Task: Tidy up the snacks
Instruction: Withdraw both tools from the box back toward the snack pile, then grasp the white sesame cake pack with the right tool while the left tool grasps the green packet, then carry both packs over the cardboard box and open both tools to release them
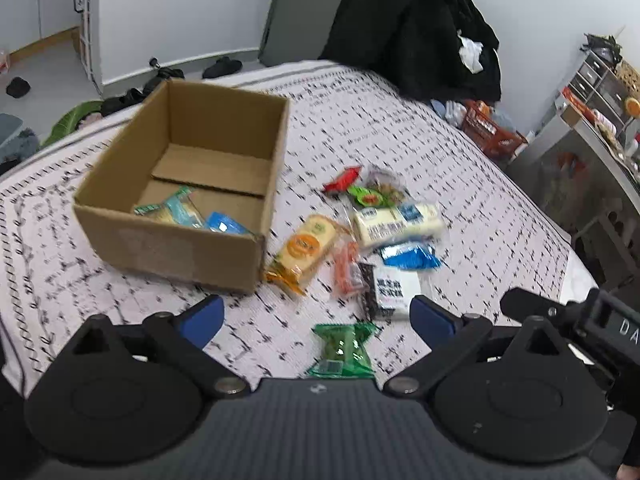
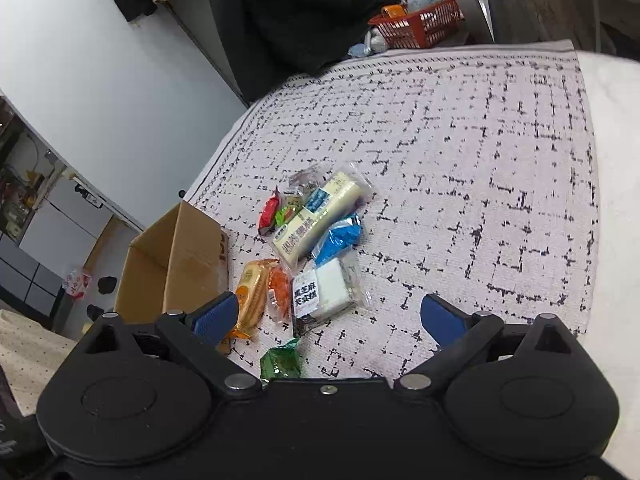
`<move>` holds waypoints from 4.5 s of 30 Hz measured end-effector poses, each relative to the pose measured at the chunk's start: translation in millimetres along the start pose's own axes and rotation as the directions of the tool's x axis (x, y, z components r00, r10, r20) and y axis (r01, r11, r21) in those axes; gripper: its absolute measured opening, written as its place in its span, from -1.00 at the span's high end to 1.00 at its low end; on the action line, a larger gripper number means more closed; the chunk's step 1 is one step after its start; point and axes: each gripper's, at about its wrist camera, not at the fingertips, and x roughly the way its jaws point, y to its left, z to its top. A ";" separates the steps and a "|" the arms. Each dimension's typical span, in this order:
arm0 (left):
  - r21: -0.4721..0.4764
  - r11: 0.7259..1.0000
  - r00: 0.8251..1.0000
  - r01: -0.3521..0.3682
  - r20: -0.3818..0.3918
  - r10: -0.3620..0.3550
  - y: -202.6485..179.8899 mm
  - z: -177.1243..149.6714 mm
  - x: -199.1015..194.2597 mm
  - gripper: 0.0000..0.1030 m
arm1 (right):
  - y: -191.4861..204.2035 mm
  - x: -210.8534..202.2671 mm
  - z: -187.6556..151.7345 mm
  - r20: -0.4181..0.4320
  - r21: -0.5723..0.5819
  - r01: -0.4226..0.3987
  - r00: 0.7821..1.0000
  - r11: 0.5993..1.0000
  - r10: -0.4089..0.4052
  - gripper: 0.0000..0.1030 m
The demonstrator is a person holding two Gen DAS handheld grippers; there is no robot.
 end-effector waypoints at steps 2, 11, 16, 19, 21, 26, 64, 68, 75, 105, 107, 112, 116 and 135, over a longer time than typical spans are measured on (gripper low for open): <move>0.006 1.000 1.000 0.001 -0.020 -0.001 -3.5 -3.4 8.4 -0.85 | -1.8 3.8 0.2 -0.006 0.006 -0.002 1.000 1.000 0.002 -0.90; 0.002 1.000 0.996 0.018 -0.082 -0.017 -12.0 -15.4 41.9 -0.55 | -7.2 26.2 3.9 -0.042 0.009 0.004 0.999 1.000 -0.003 -0.88; 0.001 1.000 0.993 0.016 -0.116 -0.016 -14.6 -18.7 60.3 -0.37 | -7.4 37.4 4.5 -0.064 -0.005 0.001 0.998 1.000 -0.002 -0.86; -0.002 1.000 0.991 0.015 -0.133 -0.015 -14.8 -20.2 71.2 -0.30 | -6.3 46.6 4.7 -0.082 -0.018 0.002 0.997 1.000 -0.003 -0.85; -0.004 1.000 0.989 0.009 -0.146 -0.009 -15.1 -21.4 78.1 -0.22 | -5.1 53.3 4.8 -0.092 -0.030 0.008 0.996 1.000 -0.011 -0.84; -0.020 1.000 0.981 0.004 -0.193 -0.007 -12.1 -26.2 93.3 0.31 | 1.5 70.8 5.8 -0.115 -0.080 0.036 0.992 0.996 -0.045 -0.73; -0.135 0.991 0.996 -0.013 -0.093 0.000 34.3 -3.2 50.6 0.40 | 54.0 83.3 1.4 -0.097 -0.307 0.149 0.978 0.940 -0.187 0.09; -0.127 0.992 0.998 0.012 -0.066 -0.021 31.2 0.3 38.2 0.40 | 64.6 67.7 2.7 -0.057 -0.318 0.143 0.984 0.937 -0.169 0.09; -0.117 0.991 0.998 0.059 -0.005 -0.060 30.9 8.8 15.2 0.41 | 79.4 50.9 6.4 -0.017 -0.303 0.135 0.989 0.943 -0.147 0.09; -0.243 0.969 0.987 0.042 0.161 -0.002 88.3 59.5 0.3 0.42 | 172.3 69.3 18.5 -0.067 -0.312 -0.055 0.997 0.948 0.035 0.09; -0.256 0.966 0.987 0.034 0.161 0.008 93.8 62.3 6.8 0.42 | 176.9 75.8 18.8 -0.076 -0.315 -0.061 0.996 0.947 0.039 0.09; -0.324 0.946 0.991 0.013 0.132 0.031 114.0 68.0 24.3 0.42 | 190.4 91.0 19.9 -0.098 -0.324 -0.081 0.994 0.943 0.052 0.09; -0.363 0.932 0.994 -0.001 0.099 0.039 128.0 70.0 36.5 0.42 | 205.8 102.1 18.3 -0.121 -0.346 -0.107 0.990 0.932 0.069 0.09; -0.467 0.882 0.989 -0.057 0.097 0.115 176.0 81.5 43.5 0.42 | 245.5 135.7 4.9 -0.191 -0.387 -0.107 0.981 0.916 0.034 0.06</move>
